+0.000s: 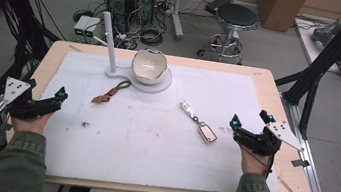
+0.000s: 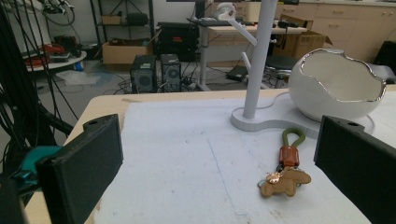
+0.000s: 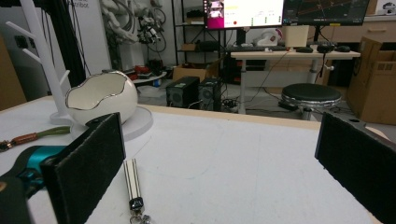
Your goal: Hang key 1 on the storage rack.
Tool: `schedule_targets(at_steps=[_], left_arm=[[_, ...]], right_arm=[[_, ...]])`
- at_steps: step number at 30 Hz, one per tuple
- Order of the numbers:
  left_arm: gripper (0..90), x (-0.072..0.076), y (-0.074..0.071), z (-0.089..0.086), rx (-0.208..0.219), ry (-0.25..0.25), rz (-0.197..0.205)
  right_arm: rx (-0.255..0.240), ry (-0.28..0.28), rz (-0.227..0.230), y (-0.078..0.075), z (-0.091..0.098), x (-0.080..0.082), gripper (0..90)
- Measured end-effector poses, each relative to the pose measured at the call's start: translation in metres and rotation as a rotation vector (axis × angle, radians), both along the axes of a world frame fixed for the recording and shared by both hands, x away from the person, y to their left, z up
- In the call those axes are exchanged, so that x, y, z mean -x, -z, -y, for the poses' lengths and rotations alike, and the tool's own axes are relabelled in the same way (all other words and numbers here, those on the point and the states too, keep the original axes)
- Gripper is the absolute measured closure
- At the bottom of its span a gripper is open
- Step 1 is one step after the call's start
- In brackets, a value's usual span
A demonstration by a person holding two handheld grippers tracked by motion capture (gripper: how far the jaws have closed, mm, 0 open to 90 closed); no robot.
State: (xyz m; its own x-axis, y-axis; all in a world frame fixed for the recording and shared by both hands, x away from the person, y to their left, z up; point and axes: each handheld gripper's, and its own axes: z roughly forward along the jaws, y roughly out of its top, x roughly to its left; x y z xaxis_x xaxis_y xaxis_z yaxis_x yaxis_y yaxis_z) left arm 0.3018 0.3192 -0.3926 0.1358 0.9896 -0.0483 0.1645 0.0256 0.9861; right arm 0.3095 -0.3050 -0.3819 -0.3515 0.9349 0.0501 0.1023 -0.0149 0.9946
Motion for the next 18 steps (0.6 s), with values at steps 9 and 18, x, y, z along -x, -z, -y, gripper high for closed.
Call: schedule_targets(at_steps=[9,18], left_arm=[[1.7,0.0034,0.0000,-0.0008,-0.002,-0.001,0.002],[1.7,0.0027,0.0019,-0.0001,0.016,0.006,-0.009]], right_arm=[[-0.010,-0.007,-0.005,0.0004,-0.0002,-0.0010,0.6],[-0.024,-0.010,-0.015,0.0005,0.0001,-0.0025,0.6]])
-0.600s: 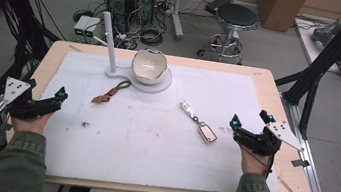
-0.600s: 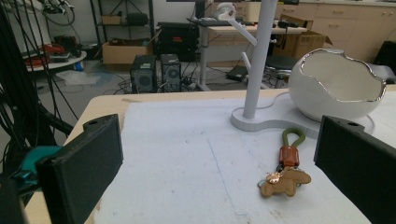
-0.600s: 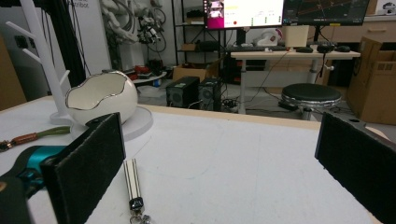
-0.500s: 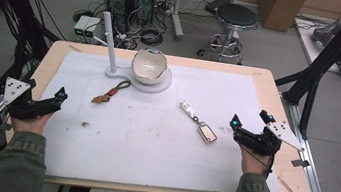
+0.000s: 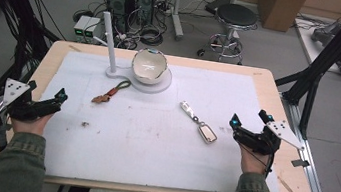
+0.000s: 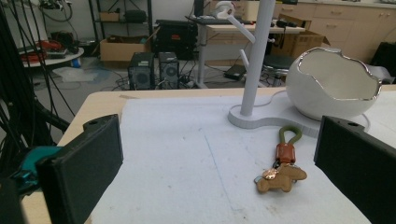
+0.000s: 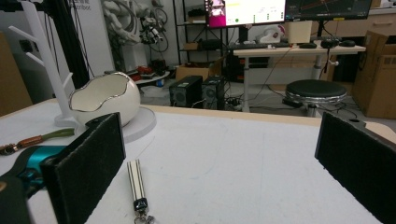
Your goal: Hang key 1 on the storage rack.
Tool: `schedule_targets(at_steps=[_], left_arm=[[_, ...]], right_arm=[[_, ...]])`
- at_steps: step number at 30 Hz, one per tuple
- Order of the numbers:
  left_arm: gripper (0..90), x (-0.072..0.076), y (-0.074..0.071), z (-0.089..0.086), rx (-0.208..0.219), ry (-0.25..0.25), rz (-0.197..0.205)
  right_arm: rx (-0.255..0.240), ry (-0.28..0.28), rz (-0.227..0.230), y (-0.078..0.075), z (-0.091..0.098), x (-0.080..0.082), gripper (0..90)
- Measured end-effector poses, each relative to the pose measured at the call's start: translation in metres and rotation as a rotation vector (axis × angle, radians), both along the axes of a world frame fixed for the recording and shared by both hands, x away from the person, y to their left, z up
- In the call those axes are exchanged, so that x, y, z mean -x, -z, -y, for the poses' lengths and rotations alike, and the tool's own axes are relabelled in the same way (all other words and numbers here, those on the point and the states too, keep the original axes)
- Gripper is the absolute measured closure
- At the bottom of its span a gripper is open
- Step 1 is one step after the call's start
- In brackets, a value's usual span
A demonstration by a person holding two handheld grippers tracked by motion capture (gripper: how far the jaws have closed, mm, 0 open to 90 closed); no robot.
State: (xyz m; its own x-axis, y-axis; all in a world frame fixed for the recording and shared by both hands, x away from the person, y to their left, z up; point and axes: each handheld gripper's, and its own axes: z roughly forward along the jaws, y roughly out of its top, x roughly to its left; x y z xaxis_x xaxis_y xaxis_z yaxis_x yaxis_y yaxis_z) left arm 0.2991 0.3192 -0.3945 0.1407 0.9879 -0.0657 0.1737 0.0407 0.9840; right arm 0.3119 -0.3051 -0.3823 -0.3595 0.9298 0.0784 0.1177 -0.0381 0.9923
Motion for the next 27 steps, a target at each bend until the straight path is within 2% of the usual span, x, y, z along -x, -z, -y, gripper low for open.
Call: schedule_targets(at_steps=[2,4,5,9,11,20,27], left_arm=[[1.7,0.000,0.000,-0.001,-0.004,-0.002,-0.005],[1.7,-0.002,0.000,-0.002,0.003,0.010,-0.029],[1.7,-0.003,-0.001,-0.003,-0.007,0.009,-0.045],[1.7,-0.004,-0.004,-0.004,0.003,-0.002,-0.044],[1.7,-0.005,-0.005,-0.003,-0.014,0.007,-0.055],[1.7,-0.022,-0.010,0.014,-0.067,0.103,-0.126],[1.7,-0.039,-0.015,0.021,-0.102,0.143,-0.167]], right_arm=[[0.001,-0.001,-0.002,0.000,0.000,0.000,0.6],[0.004,0.000,-0.003,0.000,0.000,0.000,0.6],[0.004,0.002,-0.003,0.000,0.000,0.000,0.6],[-0.001,0.009,-0.007,0.001,0.001,0.000,0.6],[-0.004,0.009,-0.008,0.001,0.001,0.000,0.6],[0.005,-0.006,-0.006,0.002,0.000,-0.003,0.6],[0.001,-0.013,-0.009,0.002,0.000,-0.003,0.6]])
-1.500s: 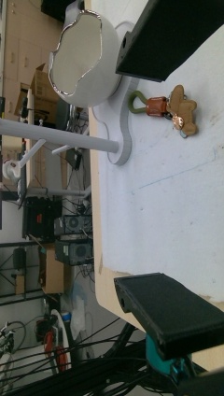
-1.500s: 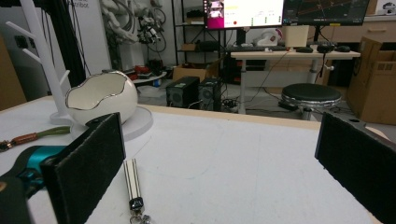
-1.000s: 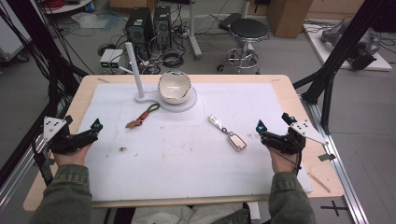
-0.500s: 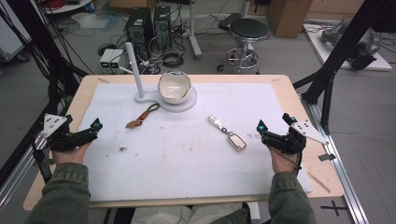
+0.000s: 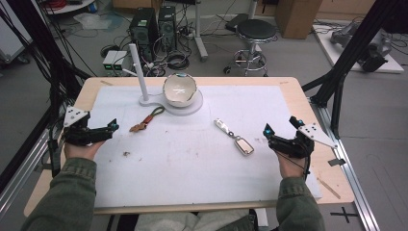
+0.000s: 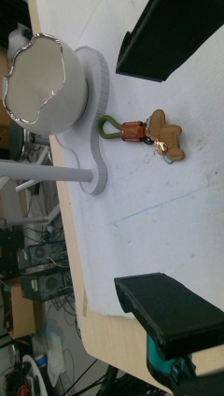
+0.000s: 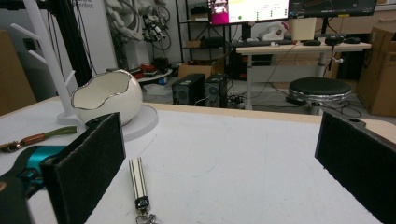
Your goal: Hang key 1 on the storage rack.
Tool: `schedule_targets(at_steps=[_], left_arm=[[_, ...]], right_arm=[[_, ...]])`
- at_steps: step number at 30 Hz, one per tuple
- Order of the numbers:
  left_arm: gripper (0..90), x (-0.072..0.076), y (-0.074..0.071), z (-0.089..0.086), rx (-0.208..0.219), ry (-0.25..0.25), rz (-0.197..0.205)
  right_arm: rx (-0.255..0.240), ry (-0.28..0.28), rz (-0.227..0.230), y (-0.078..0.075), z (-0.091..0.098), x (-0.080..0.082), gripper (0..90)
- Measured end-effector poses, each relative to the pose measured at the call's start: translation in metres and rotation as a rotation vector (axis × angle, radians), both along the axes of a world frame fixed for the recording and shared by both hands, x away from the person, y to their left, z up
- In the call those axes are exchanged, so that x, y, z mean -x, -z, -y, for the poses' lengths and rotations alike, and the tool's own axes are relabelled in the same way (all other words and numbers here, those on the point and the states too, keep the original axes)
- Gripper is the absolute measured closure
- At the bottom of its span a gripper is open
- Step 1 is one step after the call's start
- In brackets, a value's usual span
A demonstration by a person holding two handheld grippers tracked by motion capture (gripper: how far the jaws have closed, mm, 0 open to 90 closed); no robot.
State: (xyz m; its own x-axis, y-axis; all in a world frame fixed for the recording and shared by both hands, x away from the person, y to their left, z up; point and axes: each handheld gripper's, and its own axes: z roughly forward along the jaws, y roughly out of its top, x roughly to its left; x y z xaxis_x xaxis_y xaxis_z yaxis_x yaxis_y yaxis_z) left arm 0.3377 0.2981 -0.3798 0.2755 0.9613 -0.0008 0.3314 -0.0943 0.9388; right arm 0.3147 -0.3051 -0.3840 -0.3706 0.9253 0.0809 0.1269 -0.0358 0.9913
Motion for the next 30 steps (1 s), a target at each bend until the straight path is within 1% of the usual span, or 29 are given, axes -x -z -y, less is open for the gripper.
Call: schedule_targets(at_steps=[1,4,7,9,10,11,12,13,15,19,21,23,25,26,28,29,30], left_arm=[[1.7,-0.002,-0.001,0.001,-0.009,0.002,-0.009],[1.7,-0.010,-0.002,0.000,0.009,0.016,-0.037],[1.7,-0.014,-0.002,0.000,0.009,0.025,-0.053],[1.7,-0.018,-0.002,0.001,0.008,0.036,-0.070],[1.7,-0.020,-0.001,0.001,0.006,0.047,-0.084],[1.7,-0.022,-0.002,0.003,-0.011,0.059,-0.103],[1.7,-0.024,-0.003,0.005,-0.024,0.072,-0.108],[1.7,-0.027,-0.004,0.007,-0.025,0.085,-0.115],[1.7,-0.032,-0.008,0.012,-0.039,0.107,-0.118],[1.7,-0.041,-0.013,0.024,-0.093,0.138,-0.139],[1.7,-0.046,-0.014,0.029,-0.107,0.148,-0.148],[1.7,-0.051,-0.014,0.033,-0.118,0.164,-0.164],[1.7,-0.056,-0.013,0.036,-0.126,0.174,-0.180],[1.7,-0.058,-0.012,0.038,-0.123,0.178,-0.186],[1.7,-0.065,-0.011,0.040,-0.141,0.187,-0.205],[1.7,-0.067,-0.009,0.041,-0.147,0.187,-0.208],[1.7,-0.070,-0.006,0.042,-0.141,0.186,-0.215]], right_arm=[[-0.003,-0.002,-0.003,0.000,0.000,0.000,0.6],[-0.007,-0.003,-0.002,0.000,0.000,0.001,0.6],[-0.011,-0.006,-0.002,0.000,0.001,0.001,0.6],[-0.017,-0.004,-0.003,0.000,0.001,0.001,0.6],[-0.020,-0.004,-0.002,0.000,0.001,0.001,0.6],[-0.021,-0.004,-0.001,0.000,0.001,0.001,0.6],[-0.021,-0.004,-0.001,0.000,0.001,0.001,0.6],[-0.021,-0.006,-0.007,0.000,0.000,0.001,0.6],[-0.017,-0.007,-0.005,0.000,0.000,0.001,0.6],[-0.018,-0.008,-0.004,0.000,0.000,0.000,0.6],[-0.019,-0.008,-0.010,-0.001,0.001,0.001,0.6],[-0.019,-0.006,-0.006,-0.001,0.001,0.000,0.6],[-0.017,-0.006,-0.004,-0.001,0.001,0.000,0.6],[-0.016,-0.008,-0.002,-0.001,0.002,0.000,0.6],[-0.016,-0.004,-0.003,-0.001,0.002,0.001,0.6],[-0.017,-0.008,-0.003,-0.001,0.002,0.000,0.6],[-0.017,-0.008,-0.003,-0.001,0.002,0.000,0.6]])
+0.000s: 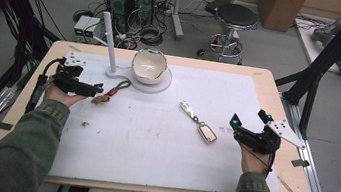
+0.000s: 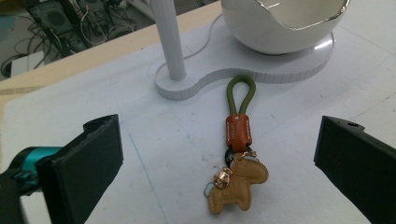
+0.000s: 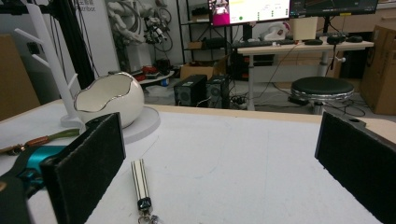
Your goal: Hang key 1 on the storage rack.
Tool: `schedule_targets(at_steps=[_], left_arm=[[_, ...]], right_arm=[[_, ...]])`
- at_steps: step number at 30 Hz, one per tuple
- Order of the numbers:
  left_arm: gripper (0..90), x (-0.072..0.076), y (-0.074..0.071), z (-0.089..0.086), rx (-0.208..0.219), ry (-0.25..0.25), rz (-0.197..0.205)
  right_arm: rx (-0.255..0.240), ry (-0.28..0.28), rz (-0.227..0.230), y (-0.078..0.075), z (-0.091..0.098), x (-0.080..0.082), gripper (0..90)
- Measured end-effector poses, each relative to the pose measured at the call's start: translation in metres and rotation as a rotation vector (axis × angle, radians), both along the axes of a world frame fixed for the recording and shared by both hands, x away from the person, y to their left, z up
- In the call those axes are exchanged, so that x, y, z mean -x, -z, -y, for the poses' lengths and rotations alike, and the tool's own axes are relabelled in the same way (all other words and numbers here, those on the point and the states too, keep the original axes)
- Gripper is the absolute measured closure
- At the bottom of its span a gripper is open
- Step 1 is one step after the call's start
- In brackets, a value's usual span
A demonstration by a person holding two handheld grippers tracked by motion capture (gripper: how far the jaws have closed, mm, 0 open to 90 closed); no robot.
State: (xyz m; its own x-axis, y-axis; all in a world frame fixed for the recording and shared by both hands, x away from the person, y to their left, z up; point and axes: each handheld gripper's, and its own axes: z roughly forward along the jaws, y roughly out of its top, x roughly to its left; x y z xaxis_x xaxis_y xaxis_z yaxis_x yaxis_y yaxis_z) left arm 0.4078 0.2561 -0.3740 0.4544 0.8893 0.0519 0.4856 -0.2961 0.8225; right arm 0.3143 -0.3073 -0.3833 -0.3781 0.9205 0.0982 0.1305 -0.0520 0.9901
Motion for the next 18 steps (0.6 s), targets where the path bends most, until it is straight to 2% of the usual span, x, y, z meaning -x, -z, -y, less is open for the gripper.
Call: schedule_targets(at_steps=[1,2,4,7,18], left_arm=[[1.7,-0.006,0.007,0.001,-0.016,0.004,-0.024],[1.7,-0.006,0.007,0.001,-0.016,0.004,-0.024],[1.7,-0.011,0.013,0.002,-0.025,0.015,-0.060],[2.0,-0.015,0.017,0.006,-0.032,0.031,-0.090],[2.0,-0.034,0.011,0.027,-0.099,0.099,-0.136]], right_arm=[[-0.005,0.002,-0.003,0.000,0.000,0.000,0.6],[-0.005,0.002,-0.003,0.000,0.000,0.000,0.6],[0.001,0.002,0.003,0.000,0.000,0.000,0.6],[0.002,0.005,0.000,0.000,0.001,0.000,0.6],[-0.002,0.011,0.005,0.000,0.003,0.001,0.6]])
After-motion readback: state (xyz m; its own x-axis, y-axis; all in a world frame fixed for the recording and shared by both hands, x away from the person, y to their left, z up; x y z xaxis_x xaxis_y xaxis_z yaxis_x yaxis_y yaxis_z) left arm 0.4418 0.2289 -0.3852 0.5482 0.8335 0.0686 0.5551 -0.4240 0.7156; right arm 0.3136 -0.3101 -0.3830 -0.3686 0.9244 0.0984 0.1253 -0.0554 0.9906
